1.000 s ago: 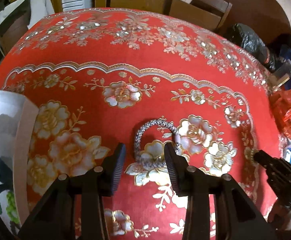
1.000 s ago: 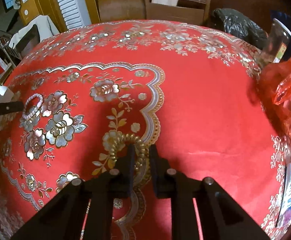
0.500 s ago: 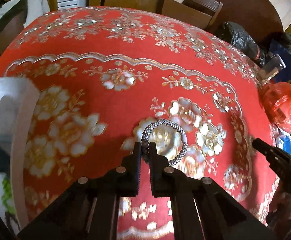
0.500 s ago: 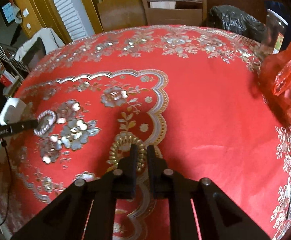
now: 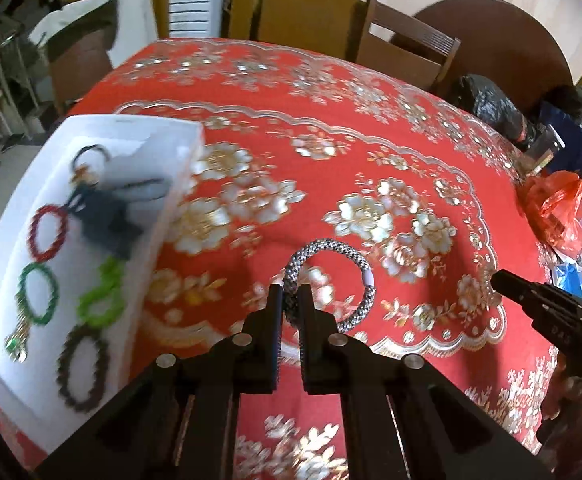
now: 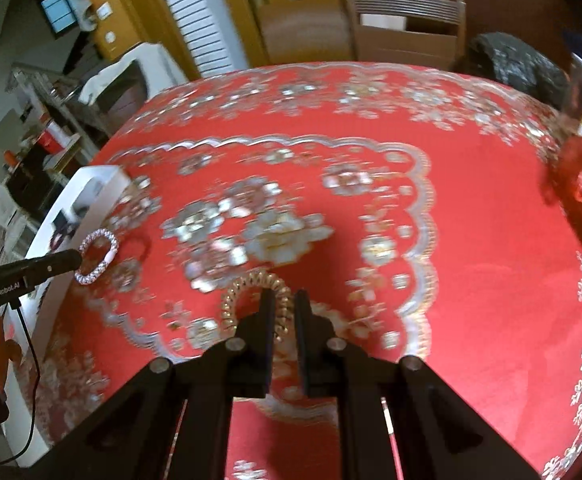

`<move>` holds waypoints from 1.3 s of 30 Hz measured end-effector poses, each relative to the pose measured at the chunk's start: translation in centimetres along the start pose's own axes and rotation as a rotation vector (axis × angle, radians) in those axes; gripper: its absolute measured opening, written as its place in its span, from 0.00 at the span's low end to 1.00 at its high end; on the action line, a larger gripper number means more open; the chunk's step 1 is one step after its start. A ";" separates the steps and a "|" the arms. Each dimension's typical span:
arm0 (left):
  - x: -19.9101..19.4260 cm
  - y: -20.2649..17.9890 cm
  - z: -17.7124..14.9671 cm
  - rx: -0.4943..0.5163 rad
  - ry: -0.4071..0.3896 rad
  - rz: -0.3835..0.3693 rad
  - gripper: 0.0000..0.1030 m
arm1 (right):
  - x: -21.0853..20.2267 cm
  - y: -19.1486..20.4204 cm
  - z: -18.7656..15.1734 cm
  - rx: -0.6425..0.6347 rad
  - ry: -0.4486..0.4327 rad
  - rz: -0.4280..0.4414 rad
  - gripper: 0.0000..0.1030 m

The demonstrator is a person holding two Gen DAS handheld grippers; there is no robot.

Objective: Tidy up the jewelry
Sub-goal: 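Carry silver bangle with left tool and gold coil tie with right tool into box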

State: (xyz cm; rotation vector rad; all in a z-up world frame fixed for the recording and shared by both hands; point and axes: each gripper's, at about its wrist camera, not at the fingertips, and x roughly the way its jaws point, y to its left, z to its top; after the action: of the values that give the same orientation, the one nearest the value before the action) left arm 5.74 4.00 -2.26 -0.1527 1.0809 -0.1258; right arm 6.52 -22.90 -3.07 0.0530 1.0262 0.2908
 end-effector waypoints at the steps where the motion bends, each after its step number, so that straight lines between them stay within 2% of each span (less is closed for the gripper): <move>1: -0.2 0.2 -0.1 -0.003 -0.003 0.004 0.31 | 0.0 0.9 -0.1 -0.014 0.003 0.010 0.09; 14: -4.8 5.9 -3.3 -0.085 -0.072 0.089 0.31 | 0.6 10.6 -1.2 -0.170 0.035 0.112 0.09; 22: -6.4 10.0 -4.9 -0.150 -0.085 0.143 0.31 | 1.3 16.4 -0.9 -0.269 0.047 0.171 0.09; 31: -7.6 14.4 -7.0 -0.245 -0.086 0.185 0.31 | 2.7 21.8 -1.0 -0.355 0.083 0.228 0.09; 39: -7.7 18.6 -9.9 -0.357 -0.045 0.204 0.31 | 4.2 26.9 0.0 -0.420 0.100 0.295 0.09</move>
State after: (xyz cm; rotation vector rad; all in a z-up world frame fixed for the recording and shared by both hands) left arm -6.08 22.97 -3.61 -0.3630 1.0607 0.2550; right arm 2.81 4.01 -1.81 -0.1938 1.0380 0.7791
